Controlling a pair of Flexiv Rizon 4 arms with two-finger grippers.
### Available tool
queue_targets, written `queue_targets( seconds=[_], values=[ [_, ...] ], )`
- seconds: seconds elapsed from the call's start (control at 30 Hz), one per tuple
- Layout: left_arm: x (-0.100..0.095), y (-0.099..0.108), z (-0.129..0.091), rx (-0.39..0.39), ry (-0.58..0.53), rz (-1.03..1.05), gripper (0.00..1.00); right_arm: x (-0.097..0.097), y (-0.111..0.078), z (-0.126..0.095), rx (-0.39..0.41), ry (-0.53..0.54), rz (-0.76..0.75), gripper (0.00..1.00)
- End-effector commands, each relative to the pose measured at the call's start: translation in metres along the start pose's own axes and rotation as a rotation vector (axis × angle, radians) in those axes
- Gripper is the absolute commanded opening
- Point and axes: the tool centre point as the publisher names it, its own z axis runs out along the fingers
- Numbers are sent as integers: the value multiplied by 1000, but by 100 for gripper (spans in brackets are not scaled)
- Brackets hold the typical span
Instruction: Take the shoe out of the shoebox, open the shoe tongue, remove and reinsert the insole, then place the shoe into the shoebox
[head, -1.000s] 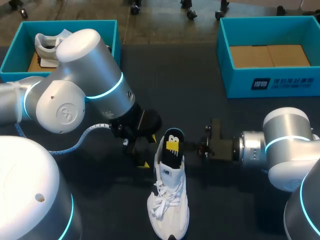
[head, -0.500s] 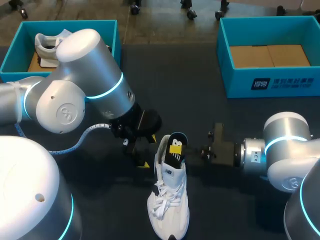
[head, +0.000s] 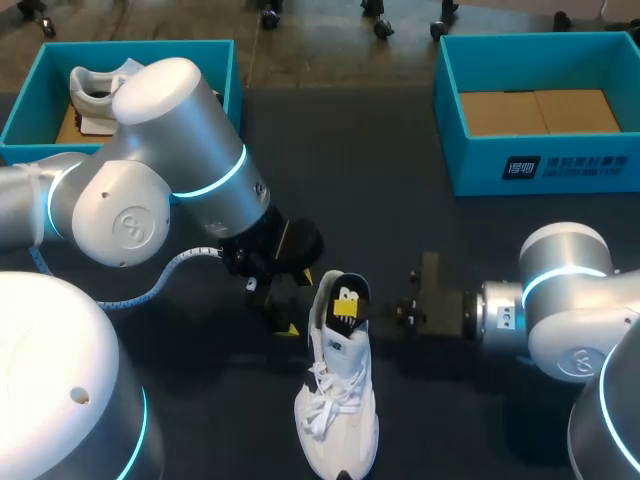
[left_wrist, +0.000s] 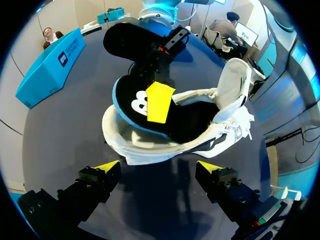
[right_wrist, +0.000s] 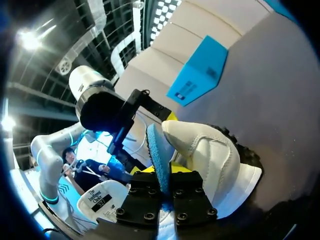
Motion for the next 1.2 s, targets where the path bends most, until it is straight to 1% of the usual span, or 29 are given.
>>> queue_targets(
  seconds=[0.03,0.1,0.17,0.2,0.3,0.33,0.47,0.5,0.53,0.67,0.7,0.83,0.93,1.2],
  values=[
    [1,1,-1,1,-3,1,100,2,1,0,20,17,-50,49],
    [1,1,-1,1,-3,1,100,5,4,0,30,18,-80,56],
    [1,1,-1,1,-3,1,100,9,7,1,46,21,-117,56],
    [1,1,-1,1,-3,1,100,11,9,2,54,20,-134,58],
    [1,1,-1,1,-3,1,100,13,11,2,70,25,-164,54],
    [1,1,-1,1,-3,1,100,13,12,1,70,26,-167,50],
    [1,1,-1,1,-3,1,100,10,14,0,72,34,-178,47],
    [1,1,-1,1,-3,1,100,10,13,-1,71,35,-179,44],
    [1,1,-1,1,-3,1,100,9,13,-1,70,35,-179,39],
    [1,1,-1,1,-3,1,100,7,11,-1,54,31,-157,9],
    [1,1,-1,1,-3,1,100,7,11,-2,44,24,-143,0],
    [1,1,-1,1,-3,1,100,7,14,-5,12,-1,-88,0],
    [1,1,-1,1,-3,1,100,4,13,-6,4,-17,-26,0],
    [1,1,-1,1,-3,1,100,-8,-5,-4,26,-65,139,0]
  ],
)
